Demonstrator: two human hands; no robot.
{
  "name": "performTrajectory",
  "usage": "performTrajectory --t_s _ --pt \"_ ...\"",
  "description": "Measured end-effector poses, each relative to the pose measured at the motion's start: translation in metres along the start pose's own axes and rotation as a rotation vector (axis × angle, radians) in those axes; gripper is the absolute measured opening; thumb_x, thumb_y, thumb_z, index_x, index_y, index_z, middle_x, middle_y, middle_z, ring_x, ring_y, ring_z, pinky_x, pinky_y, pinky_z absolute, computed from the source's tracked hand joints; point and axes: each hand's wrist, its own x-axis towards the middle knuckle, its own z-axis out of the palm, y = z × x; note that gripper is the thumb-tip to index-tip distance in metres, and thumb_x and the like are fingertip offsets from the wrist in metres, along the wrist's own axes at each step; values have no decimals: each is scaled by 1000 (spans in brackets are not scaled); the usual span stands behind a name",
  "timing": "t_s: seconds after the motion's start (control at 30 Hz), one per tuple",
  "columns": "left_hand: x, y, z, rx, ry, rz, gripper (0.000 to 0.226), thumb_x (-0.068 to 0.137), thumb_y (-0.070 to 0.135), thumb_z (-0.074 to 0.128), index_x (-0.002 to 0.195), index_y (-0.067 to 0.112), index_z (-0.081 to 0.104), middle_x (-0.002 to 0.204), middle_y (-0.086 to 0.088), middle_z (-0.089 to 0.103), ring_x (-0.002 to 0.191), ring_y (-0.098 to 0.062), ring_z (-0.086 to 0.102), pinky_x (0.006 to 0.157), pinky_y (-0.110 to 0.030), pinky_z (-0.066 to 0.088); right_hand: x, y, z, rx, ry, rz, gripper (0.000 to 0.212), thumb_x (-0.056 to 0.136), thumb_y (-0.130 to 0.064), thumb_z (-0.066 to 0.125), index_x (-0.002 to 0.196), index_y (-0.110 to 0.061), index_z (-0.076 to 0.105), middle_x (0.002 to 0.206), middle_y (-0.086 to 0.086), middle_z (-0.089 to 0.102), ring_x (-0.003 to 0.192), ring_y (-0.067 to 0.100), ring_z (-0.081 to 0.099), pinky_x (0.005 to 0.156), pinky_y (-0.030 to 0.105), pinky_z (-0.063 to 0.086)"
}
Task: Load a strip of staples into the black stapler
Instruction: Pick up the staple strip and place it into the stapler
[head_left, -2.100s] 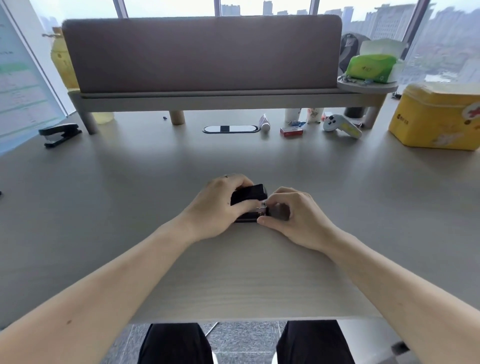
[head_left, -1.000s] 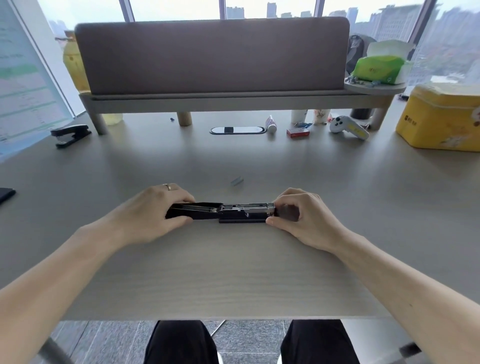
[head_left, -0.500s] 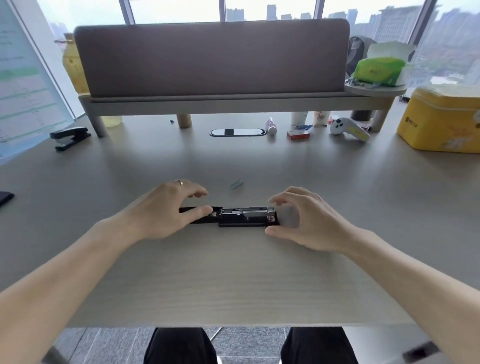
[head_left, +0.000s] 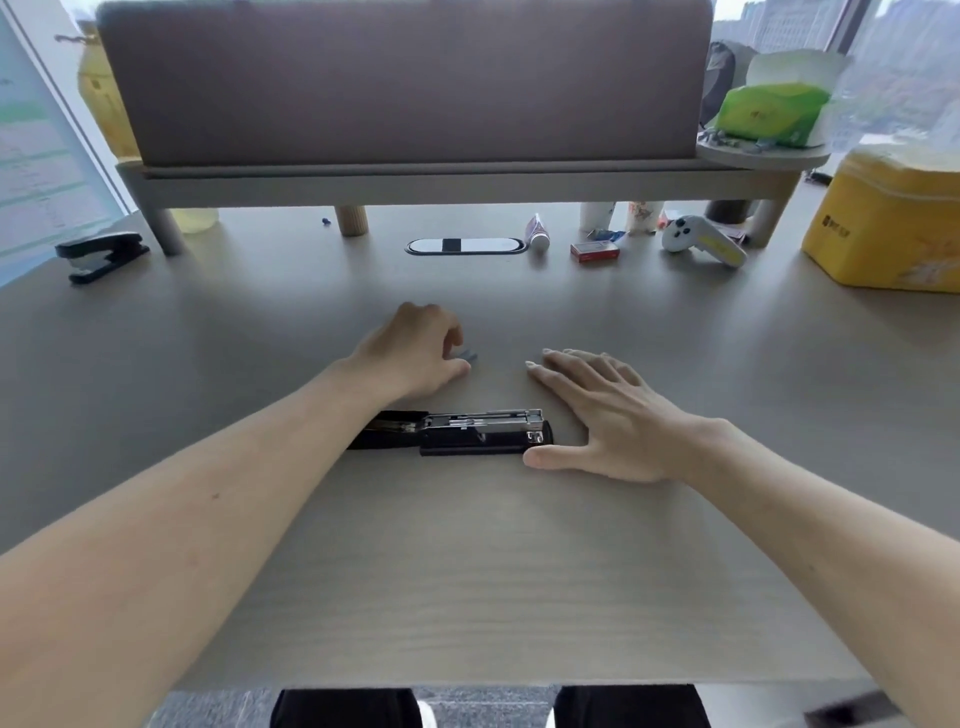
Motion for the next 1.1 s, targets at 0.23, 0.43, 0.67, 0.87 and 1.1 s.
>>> performTrajectory --t_s 0.23,0.43,0.67,0.87,1.1 --pt "2 5 8 -47 99 134 17 87 16 77 104 13 77 98 -5 79 91 -28 73 85 -33 55 1 3 6 24 57 -13 131 59 -106 13 168 -32 15 176 -6 13 163 15 4 133 43 3" --pt "-30 26 -10 -198 134 383 20 89 13 79 108 13 74 96 1 76 81 -16 74 80 -28 57 0 2 0 515 365 31 61 99 -70 45 134 -26 69 133 -9 73 125 7 62 113 36 45" --pt "-46 34 -11 -240 163 459 21 92 19 77 109 11 66 98 -2 76 84 -16 76 81 -36 59 17 -16 -15 876 382 7 17 88 -40 77 90 -23 78 81 -1 82 81 25 76 84 57 61" --pt "-53 37 -13 -451 158 268 21 86 26 83 97 14 70 90 3 78 81 -9 77 81 -25 61 14 -14 -13 910 450 -11 6 87 -16 85 87 -14 79 84 10 82 81 35 76 85 50 60" --pt "-55 40 -21 -869 -131 -78 20 96 24 72 96 4 74 86 -13 83 82 -26 80 77 -31 64 10 -20 -14 873 496 -56 5 88 -16 84 87 -16 79 81 -1 82 77 21 77 76 26 60"
